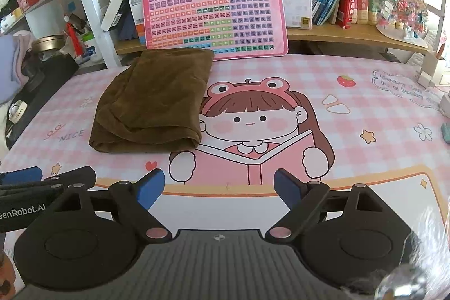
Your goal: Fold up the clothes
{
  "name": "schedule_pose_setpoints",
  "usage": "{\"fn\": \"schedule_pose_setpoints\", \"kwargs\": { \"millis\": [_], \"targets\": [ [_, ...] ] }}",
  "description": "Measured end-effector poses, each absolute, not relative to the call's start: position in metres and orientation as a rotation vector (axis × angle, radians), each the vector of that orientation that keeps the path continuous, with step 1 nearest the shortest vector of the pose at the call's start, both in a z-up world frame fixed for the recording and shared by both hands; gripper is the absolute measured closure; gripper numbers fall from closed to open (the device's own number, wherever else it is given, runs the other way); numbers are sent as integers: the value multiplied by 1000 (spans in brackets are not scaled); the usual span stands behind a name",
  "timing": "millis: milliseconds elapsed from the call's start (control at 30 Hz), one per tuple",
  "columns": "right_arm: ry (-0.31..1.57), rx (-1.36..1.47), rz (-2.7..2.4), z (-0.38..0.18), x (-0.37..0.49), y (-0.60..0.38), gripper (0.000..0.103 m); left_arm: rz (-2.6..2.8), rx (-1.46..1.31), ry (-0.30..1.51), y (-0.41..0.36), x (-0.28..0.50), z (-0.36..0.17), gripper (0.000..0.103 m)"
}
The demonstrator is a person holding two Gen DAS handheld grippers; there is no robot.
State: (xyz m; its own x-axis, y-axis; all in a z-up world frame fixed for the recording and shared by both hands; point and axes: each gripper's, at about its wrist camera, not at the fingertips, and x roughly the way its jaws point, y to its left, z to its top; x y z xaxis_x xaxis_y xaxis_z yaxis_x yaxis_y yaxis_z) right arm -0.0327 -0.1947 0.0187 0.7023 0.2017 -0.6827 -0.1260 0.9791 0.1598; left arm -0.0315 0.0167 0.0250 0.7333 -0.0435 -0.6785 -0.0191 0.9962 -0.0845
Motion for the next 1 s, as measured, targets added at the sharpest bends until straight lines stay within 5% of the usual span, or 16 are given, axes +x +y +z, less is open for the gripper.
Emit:
{"fn": "schedule_pose_setpoints", "kwargs": {
  "millis": [1000],
  "targets": [
    [780,100,176,19,-34,-192,18,6,-109,763,22,-33,22,2]
  ]
}}
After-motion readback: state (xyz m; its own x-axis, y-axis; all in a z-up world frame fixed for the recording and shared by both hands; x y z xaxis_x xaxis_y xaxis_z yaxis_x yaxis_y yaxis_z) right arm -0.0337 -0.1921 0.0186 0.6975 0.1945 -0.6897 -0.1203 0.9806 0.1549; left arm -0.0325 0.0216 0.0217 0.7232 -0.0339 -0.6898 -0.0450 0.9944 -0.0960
